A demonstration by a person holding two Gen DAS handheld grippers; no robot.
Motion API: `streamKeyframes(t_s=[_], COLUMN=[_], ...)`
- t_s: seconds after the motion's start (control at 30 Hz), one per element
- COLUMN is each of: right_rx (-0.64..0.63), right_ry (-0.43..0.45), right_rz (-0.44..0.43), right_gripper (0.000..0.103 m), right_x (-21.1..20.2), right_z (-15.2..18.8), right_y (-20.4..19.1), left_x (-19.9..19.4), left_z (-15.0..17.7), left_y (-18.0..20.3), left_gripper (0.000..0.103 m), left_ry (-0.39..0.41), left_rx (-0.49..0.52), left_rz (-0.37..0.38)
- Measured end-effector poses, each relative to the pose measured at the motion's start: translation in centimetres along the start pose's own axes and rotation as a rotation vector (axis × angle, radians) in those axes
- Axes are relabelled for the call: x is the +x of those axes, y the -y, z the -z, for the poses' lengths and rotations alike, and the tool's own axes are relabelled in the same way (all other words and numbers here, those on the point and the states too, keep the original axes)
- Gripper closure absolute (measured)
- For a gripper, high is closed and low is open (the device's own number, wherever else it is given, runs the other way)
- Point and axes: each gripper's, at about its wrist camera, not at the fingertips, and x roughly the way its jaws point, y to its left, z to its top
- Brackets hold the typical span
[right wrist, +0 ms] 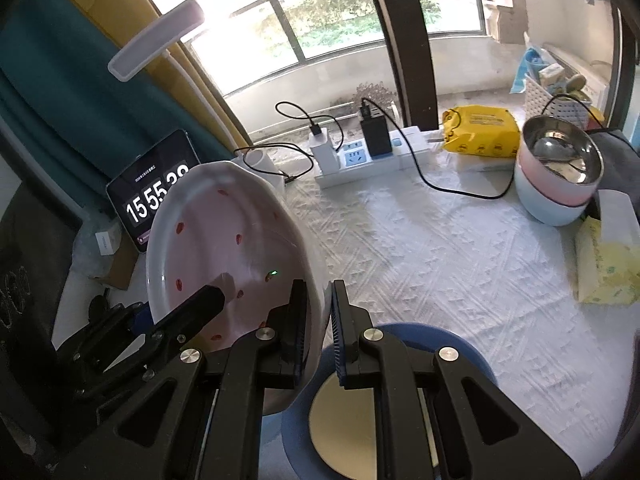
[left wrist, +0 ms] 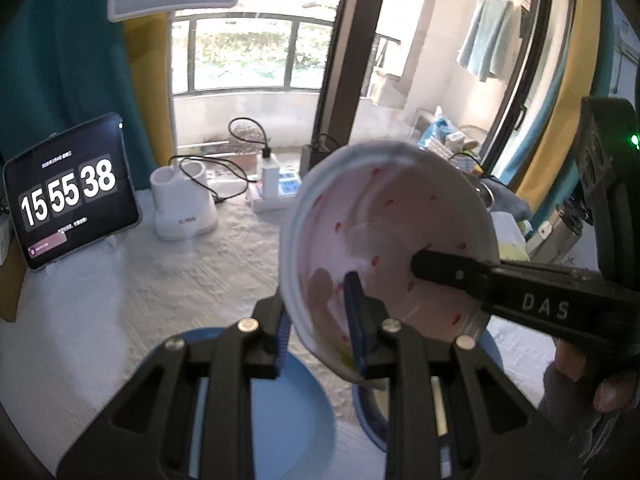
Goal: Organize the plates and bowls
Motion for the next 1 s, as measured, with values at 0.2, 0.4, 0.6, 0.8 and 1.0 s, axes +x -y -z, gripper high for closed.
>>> streamKeyframes(t_s=[0.2,0.4,0.6,0.8,1.0], right_rx=[0.004,0.016,0.038,0.052,0.067], right_ry=[0.014,0.001,-0.024,-0.046,-0.073], right_rz=[0.004,0.009,0.015,0.016,0.015], right_gripper=[0.090,0.090,0.090,0.090,0.090], right_x=[-1.8,-2.5,-2.8,-2.7,-2.0], right_z=[1.2,2.9,4.3,5.4,6.4], right_y=[1.5,3.5,5.3,6.2,7.0], left_x=[-0.4,-0.1,0.1,0.9,1.4], left_z=[0.7,1.9,3.0,4.1,5.1], left_y=[2.2,4.0,5.4,6.4,6.8], left_gripper=[0.078,0.078,0.078,0.078,0.078], left_ry=[-0.007,-0.030,-0.055,-0.085,-0.112], left_rx=[0.026,0.049,0.065,0.073,0.078], left_rz=[0.018,0.034,0.051,0.054,0.049])
